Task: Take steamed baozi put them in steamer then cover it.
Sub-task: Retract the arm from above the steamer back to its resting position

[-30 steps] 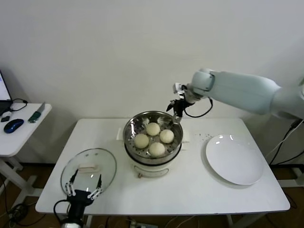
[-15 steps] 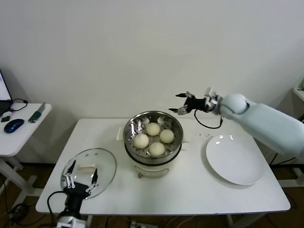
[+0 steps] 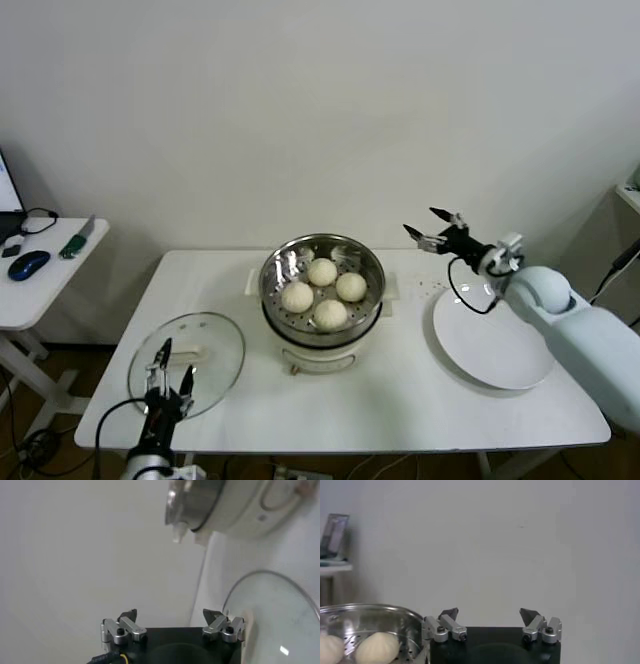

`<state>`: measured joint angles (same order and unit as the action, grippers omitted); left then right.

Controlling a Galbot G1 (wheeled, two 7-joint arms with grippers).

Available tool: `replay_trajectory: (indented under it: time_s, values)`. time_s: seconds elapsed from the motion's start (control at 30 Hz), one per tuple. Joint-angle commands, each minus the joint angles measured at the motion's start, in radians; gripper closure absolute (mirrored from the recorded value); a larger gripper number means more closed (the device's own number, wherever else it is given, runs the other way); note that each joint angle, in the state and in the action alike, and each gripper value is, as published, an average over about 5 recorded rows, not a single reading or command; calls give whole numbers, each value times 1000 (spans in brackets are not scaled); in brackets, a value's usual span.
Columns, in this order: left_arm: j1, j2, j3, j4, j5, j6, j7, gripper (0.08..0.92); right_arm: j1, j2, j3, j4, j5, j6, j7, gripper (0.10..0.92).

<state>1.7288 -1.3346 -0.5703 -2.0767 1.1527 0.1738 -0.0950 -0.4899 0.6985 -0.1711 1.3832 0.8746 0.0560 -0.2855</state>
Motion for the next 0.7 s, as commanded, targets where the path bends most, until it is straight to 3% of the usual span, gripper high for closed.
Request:
replay_trajectory:
  time_s: [0.03, 0.33, 0.7]
  values:
    - [-69, 43, 33, 147, 311, 106, -8, 177, -579, 102, 597, 131, -92, 27, 65, 203]
    - [-207, 49, 31, 339, 232, 42, -29, 177, -733, 181, 738, 159, -165, 36, 30, 203]
    - [-344, 59, 40, 488, 207, 57, -39, 177, -806, 199, 781, 165, -222, 59, -2, 203]
